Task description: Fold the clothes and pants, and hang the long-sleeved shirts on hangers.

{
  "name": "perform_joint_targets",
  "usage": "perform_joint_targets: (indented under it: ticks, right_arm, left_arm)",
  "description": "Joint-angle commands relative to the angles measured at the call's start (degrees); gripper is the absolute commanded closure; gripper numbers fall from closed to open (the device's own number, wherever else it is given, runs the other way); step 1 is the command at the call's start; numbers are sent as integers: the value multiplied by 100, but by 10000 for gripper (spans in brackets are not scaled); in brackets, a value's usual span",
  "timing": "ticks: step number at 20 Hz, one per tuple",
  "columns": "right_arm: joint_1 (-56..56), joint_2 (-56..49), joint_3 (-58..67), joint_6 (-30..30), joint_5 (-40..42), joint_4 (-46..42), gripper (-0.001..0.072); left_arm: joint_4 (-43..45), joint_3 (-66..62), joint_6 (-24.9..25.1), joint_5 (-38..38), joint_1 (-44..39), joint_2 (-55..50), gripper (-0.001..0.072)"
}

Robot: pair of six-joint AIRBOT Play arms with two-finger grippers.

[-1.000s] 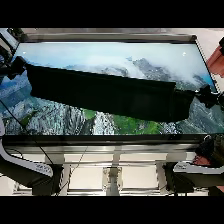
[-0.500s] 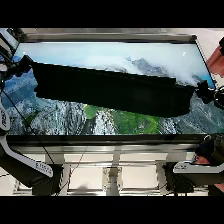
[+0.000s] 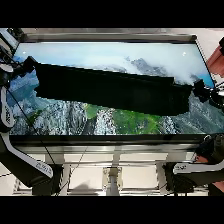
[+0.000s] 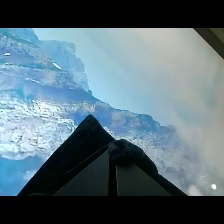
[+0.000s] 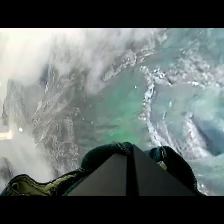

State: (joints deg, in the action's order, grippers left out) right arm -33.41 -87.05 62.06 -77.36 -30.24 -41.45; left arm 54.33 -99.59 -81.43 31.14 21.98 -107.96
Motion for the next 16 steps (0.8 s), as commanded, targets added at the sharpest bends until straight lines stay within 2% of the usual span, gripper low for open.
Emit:
perform_joint_targets:
  ticks: [1, 4, 5, 7, 9, 11, 12, 13, 14, 16]
  right_arm:
    - [61, -39, 70, 2, 120, 31, 695]
    - [96, -61, 116, 2, 170, 39, 694]
    - [107, -74, 116, 2, 170, 42, 671]
    - [109, -142, 116, 2, 105, 59, 529]
    - [142, -223, 116, 44, -52, -9, 429]
    - [166, -247, 116, 33, -201, -188, 421]
    - [166, -247, 116, 24, -271, -166, 394]
    - [166, -247, 129, 24, -389, -136, 394]
    - [166, -247, 181, 24, -553, -140, 394]
    - [166, -247, 365, 26, -944, -144, 393]
  left_arm:
    - [50, -7, 0, -37, 4, -57, 682]
    - [48, -22, 0, -52, -17, -140, 682]
    - [48, -24, 0, -52, -22, -166, 682]
    - [50, -24, 2, -52, -22, -186, 674]
    - [48, -26, 0, -50, -22, -184, 674]
    - [46, -26, 0, -33, -24, -184, 673]
    - [46, -31, 0, 17, -22, -184, 670]
    - [46, -33, 0, 63, -22, -173, 597]
    - [46, -61, 0, 118, -20, -170, 462]
    - [50, -210, 2, 315, -9, -170, 441]
